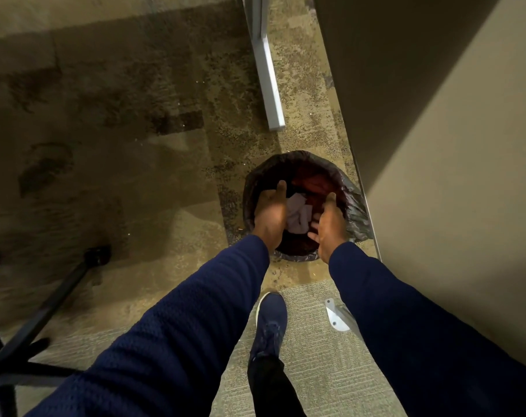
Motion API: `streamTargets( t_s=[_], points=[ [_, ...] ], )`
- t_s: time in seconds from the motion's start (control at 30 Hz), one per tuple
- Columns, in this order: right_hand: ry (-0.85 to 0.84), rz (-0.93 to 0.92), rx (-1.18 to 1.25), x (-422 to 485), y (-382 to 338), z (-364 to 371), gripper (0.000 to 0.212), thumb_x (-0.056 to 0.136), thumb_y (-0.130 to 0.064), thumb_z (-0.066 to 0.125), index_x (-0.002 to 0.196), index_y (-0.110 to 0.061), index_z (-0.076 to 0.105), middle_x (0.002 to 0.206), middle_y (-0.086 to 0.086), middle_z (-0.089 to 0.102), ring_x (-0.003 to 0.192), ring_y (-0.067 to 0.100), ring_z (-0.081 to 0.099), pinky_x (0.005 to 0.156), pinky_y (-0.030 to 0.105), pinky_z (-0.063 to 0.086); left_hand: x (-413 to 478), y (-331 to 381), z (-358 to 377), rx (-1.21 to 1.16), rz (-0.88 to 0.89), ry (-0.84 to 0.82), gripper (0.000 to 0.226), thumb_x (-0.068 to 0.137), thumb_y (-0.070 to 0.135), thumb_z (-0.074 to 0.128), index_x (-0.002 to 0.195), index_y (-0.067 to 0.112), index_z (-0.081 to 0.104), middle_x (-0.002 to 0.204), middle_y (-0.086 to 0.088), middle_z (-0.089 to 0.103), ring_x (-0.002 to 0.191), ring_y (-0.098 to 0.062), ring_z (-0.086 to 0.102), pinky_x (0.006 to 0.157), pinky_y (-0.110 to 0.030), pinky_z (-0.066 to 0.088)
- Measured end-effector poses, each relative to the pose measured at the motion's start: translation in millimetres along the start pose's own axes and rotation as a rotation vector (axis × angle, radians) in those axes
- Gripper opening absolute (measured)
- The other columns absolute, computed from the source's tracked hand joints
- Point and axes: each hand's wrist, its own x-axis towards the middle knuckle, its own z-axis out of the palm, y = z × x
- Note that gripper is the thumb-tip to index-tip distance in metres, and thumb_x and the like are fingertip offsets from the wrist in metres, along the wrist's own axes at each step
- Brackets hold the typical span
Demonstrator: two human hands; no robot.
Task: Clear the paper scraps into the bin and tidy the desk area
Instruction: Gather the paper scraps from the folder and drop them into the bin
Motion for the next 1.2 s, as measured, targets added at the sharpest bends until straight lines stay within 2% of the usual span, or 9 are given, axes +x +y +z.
streamTargets(
  t_s=[0.07, 0.13, 0.2, 0.3, 0.37, 0.47, 0.63, 0.83, 1.2],
  points=[
    [0.005, -0.010, 0.007, -9.6, -3.8, 5.3, 0.068, 0.101, -0.063, 0.027, 0.142, -0.015, 0.050, 0.132, 0.009, 0.060, 0.109, 0.026, 0.063, 0.077, 0.039, 0.054, -5.6, 3.8, -10.2, 0.022, 0.008, -0.014, 0.044, 0.102, 0.047, 0.049, 0.071, 0.018, 0.055, 0.066, -0.002, 0.056, 0.059, -0.018, 0.054, 0.059, -0.032, 0.040],
    [0.029, -0.019, 0.027, -23.3, -8.5, 13.9, 0.065, 0.101, -0.062, 0.031, 0.130, -0.011, 0.060, 0.109, 0.008, 0.067, 0.088, 0.019, 0.065, 0.066, 0.034, 0.052, -13.0, 11.8, -23.8, 0.030, 0.000, -0.033, 0.034, 0.101, 0.042, 0.052, 0.074, 0.022, 0.057, 0.075, -0.002, 0.061, 0.072, -0.023, 0.059, 0.069, -0.035, 0.049],
    [0.051, -0.041, 0.031, -40.6, -12.9, 26.9, 0.061, 0.101, -0.061, 0.034, 0.112, -0.011, 0.066, 0.088, 0.005, 0.065, 0.070, 0.016, 0.060, 0.059, 0.032, 0.050, -22.1, 19.9, -41.7, 0.007, -0.005, -0.044, 0.028, 0.099, 0.040, 0.055, 0.079, 0.023, 0.061, 0.082, -0.005, 0.064, 0.076, -0.025, 0.060, 0.073, -0.038, 0.052],
    [0.034, -0.084, 0.030, -71.5, -17.4, 52.5, 0.054, 0.102, -0.058, 0.034, 0.087, -0.017, 0.066, 0.072, 0.000, 0.061, 0.055, 0.011, 0.056, 0.048, 0.026, 0.045, -39.9, 27.7, -74.4, -0.065, -0.023, -0.017, 0.024, 0.097, 0.041, 0.058, 0.105, 0.020, 0.067, 0.098, -0.006, 0.067, 0.088, -0.023, 0.063, 0.076, -0.036, 0.050],
    [0.023, -0.109, 0.039, -92.3, -19.6, 71.9, 0.053, 0.103, -0.056, 0.035, 0.082, -0.017, 0.064, 0.066, 0.000, 0.058, 0.048, 0.010, 0.053, 0.042, 0.025, 0.042, -49.7, 32.7, -96.7, -0.073, 0.019, 0.000, 0.019, 0.098, 0.039, 0.058, 0.096, 0.022, 0.067, 0.092, -0.006, 0.066, 0.088, -0.024, 0.062, 0.079, -0.036, 0.048],
    [-0.023, -0.124, 0.032, -127.5, -19.7, 108.4, 0.052, 0.102, -0.056, 0.036, 0.082, -0.016, 0.063, 0.066, 0.000, 0.056, 0.052, 0.013, 0.051, 0.044, 0.028, 0.040, -70.5, 43.0, -141.2, -0.118, 0.032, 0.049, 0.022, 0.099, 0.034, 0.059, 0.080, 0.022, 0.062, 0.076, -0.001, 0.061, 0.075, -0.020, 0.057, 0.071, -0.032, 0.043],
    [-0.107, -0.195, -0.024, -193.3, -4.0, 175.0, 0.052, 0.101, -0.058, 0.037, 0.084, -0.017, 0.062, 0.063, -0.004, 0.053, 0.048, 0.009, 0.048, 0.041, 0.025, 0.038, -103.1, 42.7, -232.2, -0.211, 0.055, 0.106, 0.015, 0.100, 0.032, 0.059, 0.094, 0.019, 0.064, 0.081, -0.001, 0.063, 0.073, -0.017, 0.056, 0.069, -0.034, 0.044],
    [-0.216, -0.248, -0.075, -269.2, 29.6, 244.6, 0.050, 0.102, -0.056, 0.039, 0.081, -0.017, 0.061, 0.062, -0.002, 0.053, 0.050, 0.012, 0.048, 0.046, 0.028, 0.039, -138.4, 31.3, -334.3, -0.301, 0.097, 0.208, 0.019, 0.099, 0.028, 0.059, 0.080, 0.023, 0.059, 0.073, 0.003, 0.059, 0.070, -0.015, 0.052, 0.063, -0.031, 0.042],
    [-0.440, -0.321, -0.252, -402.5, 125.3, 369.2, 0.047, 0.101, -0.058, 0.040, 0.086, -0.019, 0.061, 0.068, -0.003, 0.055, 0.057, 0.011, 0.051, 0.051, 0.030, 0.042, -197.6, -5.0, -534.7, -0.408, 0.117, 0.430, 0.012, 0.100, 0.028, 0.057, 0.094, 0.020, 0.064, 0.081, 0.003, 0.062, 0.068, -0.011, 0.057, 0.057, -0.028, 0.046]
  ],
)
